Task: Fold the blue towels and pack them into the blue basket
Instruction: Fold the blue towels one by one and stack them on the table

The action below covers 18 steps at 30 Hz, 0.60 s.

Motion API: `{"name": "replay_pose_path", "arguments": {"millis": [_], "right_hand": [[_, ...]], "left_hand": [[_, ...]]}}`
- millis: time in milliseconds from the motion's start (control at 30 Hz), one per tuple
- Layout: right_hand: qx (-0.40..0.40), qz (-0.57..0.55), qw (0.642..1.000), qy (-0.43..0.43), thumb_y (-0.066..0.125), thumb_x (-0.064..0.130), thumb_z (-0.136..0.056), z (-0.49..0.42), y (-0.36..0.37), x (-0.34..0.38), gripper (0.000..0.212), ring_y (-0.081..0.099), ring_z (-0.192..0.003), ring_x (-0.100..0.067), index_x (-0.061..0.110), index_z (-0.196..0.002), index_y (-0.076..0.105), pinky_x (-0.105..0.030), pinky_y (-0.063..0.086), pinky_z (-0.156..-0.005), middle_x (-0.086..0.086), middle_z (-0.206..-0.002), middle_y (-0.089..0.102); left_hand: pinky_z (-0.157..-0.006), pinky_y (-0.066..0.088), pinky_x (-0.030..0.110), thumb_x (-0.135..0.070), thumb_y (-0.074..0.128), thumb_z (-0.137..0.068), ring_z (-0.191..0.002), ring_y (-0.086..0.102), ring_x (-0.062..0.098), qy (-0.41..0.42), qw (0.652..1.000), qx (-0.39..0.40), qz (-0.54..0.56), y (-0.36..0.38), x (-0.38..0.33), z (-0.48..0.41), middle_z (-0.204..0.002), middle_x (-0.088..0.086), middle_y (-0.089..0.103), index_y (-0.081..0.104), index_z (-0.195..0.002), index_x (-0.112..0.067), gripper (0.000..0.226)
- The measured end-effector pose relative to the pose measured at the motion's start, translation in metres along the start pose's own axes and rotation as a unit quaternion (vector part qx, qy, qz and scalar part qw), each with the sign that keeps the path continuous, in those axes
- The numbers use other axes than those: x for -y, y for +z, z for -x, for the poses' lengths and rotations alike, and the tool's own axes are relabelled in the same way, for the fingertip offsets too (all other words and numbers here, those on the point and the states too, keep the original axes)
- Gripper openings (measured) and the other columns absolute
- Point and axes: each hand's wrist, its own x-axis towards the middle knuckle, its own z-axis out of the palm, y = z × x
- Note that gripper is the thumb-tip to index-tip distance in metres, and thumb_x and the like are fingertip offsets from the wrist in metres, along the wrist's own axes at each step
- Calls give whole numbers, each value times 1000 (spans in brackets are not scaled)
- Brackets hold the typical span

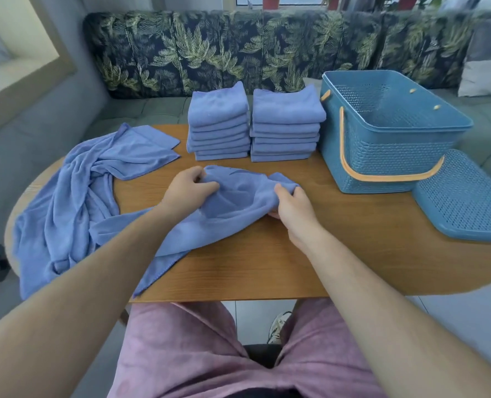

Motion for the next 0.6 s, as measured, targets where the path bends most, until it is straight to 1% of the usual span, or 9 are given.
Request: {"name": "replay_pose_path", "arguments": {"millis": [100,200,333,433,467,500,533,567,600], "right_hand": [[30,-23,999,-2,59,40,-96,-4,-8,14,34,70,-101,-18,18,-122,55,-43,59,-90,-1,-113,71],[50,-12,999,0,62,38,-94,-4,-20,41,32,70,-103,-20,16,-116,59,-43,59,-89,-4,-113,71],[96,-113,989,16,54,17,-90,-6,-47,87,29,68,-98,-28,5,-115,64,-35,57,-74,-9,-110,71],[93,-145,985,-5,52,1,-83,-6,-60,120,21,51,-88,-27,5,-103,59,-29,49,-67,-11,-94,54],[87,-138,987,-13,52,-4,-83,-5,-62,130,24,51,-87,-27,-5,-107,58,-29,47,-65,-11,-91,53],[78,-132,988,-23,54,-6,-83,-7,-65,139,41,56,-89,-28,-15,-123,52,-30,47,-65,-13,-96,58],[77,-123,989,-28,56,-6,-82,-6,-67,149,58,63,-98,-31,-12,-138,43,-30,50,-66,-16,-110,63],[89,-124,988,-31,58,-6,-85,-5,-67,159,61,66,-107,-32,-4,-143,43,-31,55,-68,-18,-125,63],[96,-128,987,-29,57,-6,-89,-2,-67,168,54,67,-109,-30,1,-142,45,-30,57,-66,-18,-130,61]], "left_hand": [[-65,41,34,-27,73,-83,-71,51,17,9,994,18,108,-7,-20,-2,-78,10,52,52,-84,-14,25],[-64,40,34,-35,75,-80,-71,52,16,-1,983,-22,180,-16,-35,-9,-79,17,53,51,-83,-15,32],[-52,33,26,-29,74,-82,-57,43,11,-33,957,-81,278,-42,-52,-12,-69,-3,46,46,-73,-19,31],[-56,34,29,-27,77,-70,-66,50,19,-48,937,-92,334,-67,-62,-11,-79,3,55,54,-77,-16,27],[-56,35,30,-24,78,-67,-68,51,21,-53,932,-86,347,-74,-65,-10,-81,7,57,57,-84,-11,30],[-55,36,30,-20,78,-65,-68,51,22,-56,927,-79,363,-80,-68,-9,-81,9,56,56,-88,-8,34],[-53,36,28,-15,77,-66,-65,49,22,-49,921,-74,379,-86,-72,-9,-77,8,53,52,-84,-9,31],[-51,36,25,-8,74,-68,-60,47,20,-41,916,-77,391,-91,-76,-8,-71,5,48,44,-76,-14,31],[-48,35,23,-1,71,-72,-55,44,17,-30,911,-82,403,-95,-80,-9,-68,1,43,38,-72,-18,38]]}}
